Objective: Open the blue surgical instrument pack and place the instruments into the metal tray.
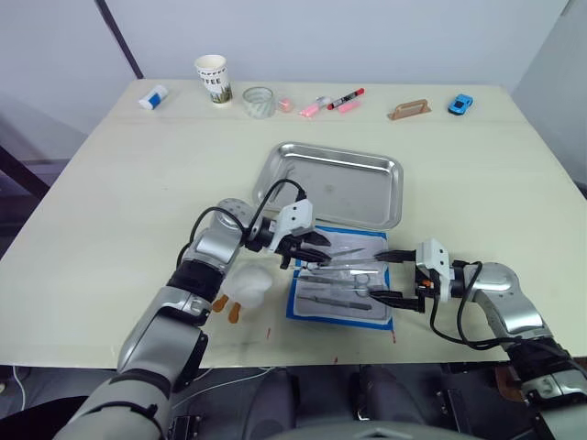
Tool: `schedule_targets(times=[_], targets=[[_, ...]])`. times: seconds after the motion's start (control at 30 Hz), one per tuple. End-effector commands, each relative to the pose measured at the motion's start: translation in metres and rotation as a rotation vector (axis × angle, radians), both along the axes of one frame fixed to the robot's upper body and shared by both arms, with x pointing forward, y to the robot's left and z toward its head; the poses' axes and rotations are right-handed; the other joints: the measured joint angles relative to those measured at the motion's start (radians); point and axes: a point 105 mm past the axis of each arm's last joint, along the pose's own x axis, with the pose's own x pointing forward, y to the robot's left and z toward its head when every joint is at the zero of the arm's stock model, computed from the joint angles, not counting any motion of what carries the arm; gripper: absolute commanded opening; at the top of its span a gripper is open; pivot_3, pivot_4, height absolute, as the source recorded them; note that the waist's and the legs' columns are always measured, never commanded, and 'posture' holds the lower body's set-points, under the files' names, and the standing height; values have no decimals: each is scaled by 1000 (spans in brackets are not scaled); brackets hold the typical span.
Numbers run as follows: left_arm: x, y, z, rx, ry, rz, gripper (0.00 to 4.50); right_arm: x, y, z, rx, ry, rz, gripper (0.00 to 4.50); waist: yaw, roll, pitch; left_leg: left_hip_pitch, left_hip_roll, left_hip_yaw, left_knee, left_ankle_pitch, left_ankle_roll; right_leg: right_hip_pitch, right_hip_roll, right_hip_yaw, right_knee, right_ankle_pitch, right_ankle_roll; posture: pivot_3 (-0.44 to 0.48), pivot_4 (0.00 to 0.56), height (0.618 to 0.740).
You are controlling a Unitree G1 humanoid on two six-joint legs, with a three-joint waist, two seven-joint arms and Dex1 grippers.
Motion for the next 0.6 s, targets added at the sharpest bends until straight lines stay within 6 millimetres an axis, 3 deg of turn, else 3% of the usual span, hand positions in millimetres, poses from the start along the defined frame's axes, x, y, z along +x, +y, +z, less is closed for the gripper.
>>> schedule_targets(times=[0.03,0.6], targets=[[-1,-3,-3,38,-9,-7,1620,-12,-2,-35,-75,133,-14,4410,0,0,0,0,0,0,0,0,0,0,0,0,0,0,0,0,150,725],[9,-2,-2,87,-77,-48,1620,-11,1,-34,-65,128,-17,4410,-3,0,0,1,0,0,0,0,0,0,1,1,0,0,0,0,150,725]])
